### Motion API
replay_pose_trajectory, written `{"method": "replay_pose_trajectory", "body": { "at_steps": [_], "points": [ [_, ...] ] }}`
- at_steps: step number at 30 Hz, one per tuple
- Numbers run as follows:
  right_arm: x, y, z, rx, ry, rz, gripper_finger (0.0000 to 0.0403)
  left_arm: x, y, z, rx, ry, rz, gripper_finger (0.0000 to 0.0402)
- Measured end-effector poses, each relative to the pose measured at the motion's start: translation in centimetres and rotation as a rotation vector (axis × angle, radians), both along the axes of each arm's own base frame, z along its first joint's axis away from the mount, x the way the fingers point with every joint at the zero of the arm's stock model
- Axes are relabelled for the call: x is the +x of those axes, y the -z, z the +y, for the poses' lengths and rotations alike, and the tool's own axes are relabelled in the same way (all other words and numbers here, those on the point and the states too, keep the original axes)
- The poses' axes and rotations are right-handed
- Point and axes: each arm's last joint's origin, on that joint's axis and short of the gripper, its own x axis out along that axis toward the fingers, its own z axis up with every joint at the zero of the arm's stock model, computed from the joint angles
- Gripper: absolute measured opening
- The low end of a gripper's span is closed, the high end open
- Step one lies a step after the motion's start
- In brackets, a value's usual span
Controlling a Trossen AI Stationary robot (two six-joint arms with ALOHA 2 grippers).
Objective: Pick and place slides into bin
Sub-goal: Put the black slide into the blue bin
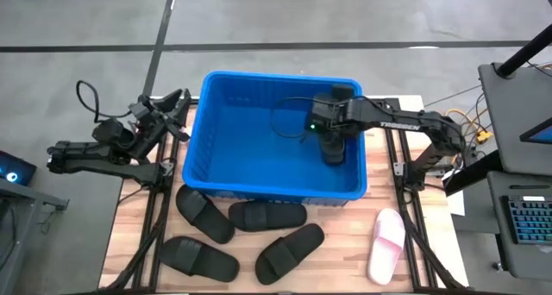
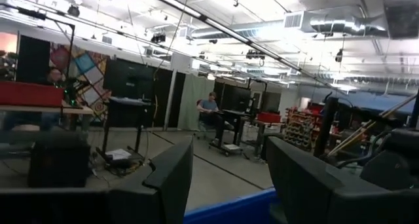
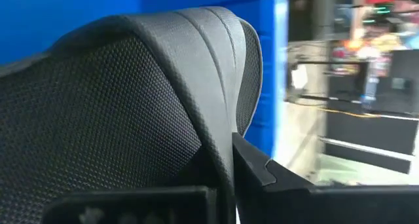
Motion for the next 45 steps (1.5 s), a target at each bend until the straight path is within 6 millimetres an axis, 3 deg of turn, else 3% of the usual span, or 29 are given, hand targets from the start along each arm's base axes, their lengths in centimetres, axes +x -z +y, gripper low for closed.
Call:
{"method": "replay_pose_trajectory", "body": {
  "at_steps": [4,14,23,36,45],
  "points": [
    [0.2,1.0,-0.8,0.106,0.005,0.009,0.0011,-0.5,-0.2,0.0,0.049,-0.025,0.039,0.018],
    [-0.7,3.3,-3.7,0.098,0.12,-0.012,0.0011,-2.4,-0.7,0.1,0.052,-0.032,-0.024,0.018],
    [-1.6,7.3,-5.6,0.098,0.129,0.03,0.0011,-2.9,-0.8,0.1,0.051,-0.032,-0.043,0.018],
    [-2.8,10.8,-5.9,0.164,0.125,0.084,0.0012,-2.6,-0.7,0.1,0.052,-0.031,-0.029,0.018],
    [-3.2,11.6,-5.7,0.175,0.119,0.09,0.0012,-2.3,-0.7,0.1,0.052,-0.03,-0.019,0.018]
  ]
}}
